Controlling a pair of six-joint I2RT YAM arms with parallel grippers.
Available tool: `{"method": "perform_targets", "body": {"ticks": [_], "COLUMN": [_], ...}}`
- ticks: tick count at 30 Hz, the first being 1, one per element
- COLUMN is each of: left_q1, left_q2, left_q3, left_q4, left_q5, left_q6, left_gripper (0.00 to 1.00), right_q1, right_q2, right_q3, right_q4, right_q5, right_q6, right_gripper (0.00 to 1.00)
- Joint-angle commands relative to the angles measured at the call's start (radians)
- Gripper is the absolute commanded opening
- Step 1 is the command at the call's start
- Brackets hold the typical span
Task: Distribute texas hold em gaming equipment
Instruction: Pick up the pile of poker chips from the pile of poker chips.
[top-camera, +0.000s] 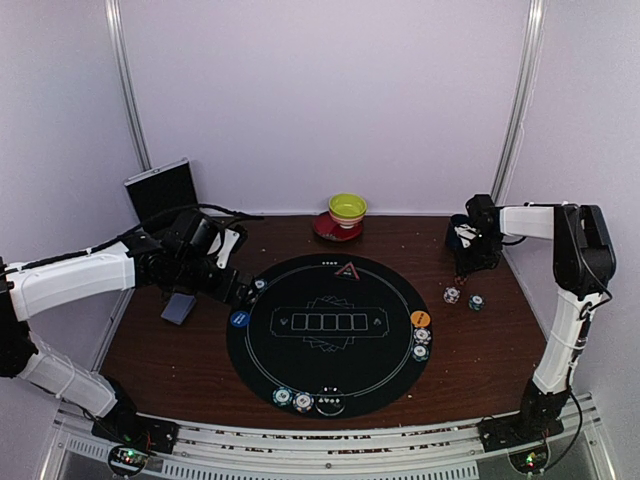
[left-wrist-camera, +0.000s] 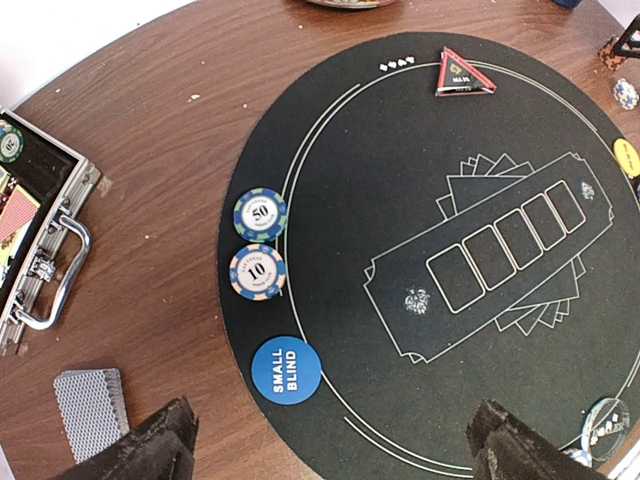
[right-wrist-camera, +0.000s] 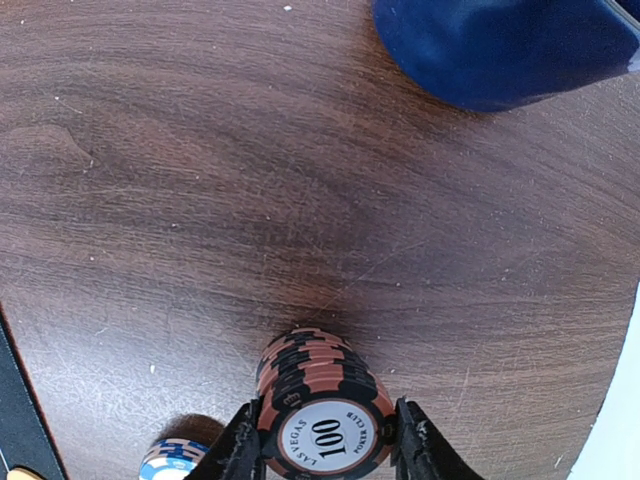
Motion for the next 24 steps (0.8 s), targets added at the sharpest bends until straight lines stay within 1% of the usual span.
{"method": "perform_targets", "body": {"ticks": [1, 18, 21, 24], "left_q1": [0.003, 0.003, 0.005, 0.018], "left_q2": [-0.019, -0.018, -0.024, -0.036], "left_q3": [-0.002, -0.002, -0.002, -0.004], "left_q4": [0.042, 0.042, 0.042, 0.042], "left_q5": [-0.012, -0.021, -0.030, -0.034], "left_q6": [0.005, 0.004, 0.004, 0.002], "left_gripper": [0.98, 0.98, 0.98, 0.98], "right_q1": [-0.006, 0.006, 0.045, 0.125], "right_q2": [-0.021, -0.119, -0.153, -0.195], "right_q3": [0.017, 0.000, -0.002, 0.008], "right_q4": [0.009, 0.034, 0.034, 0.028], "right_q5": [-0.010, -0.014, -0.020, -0.029], "right_q6": [0.013, -0.003, -0.016, -0.021], "right_gripper": [0.40, 0.38, 0.38, 0.38]}}
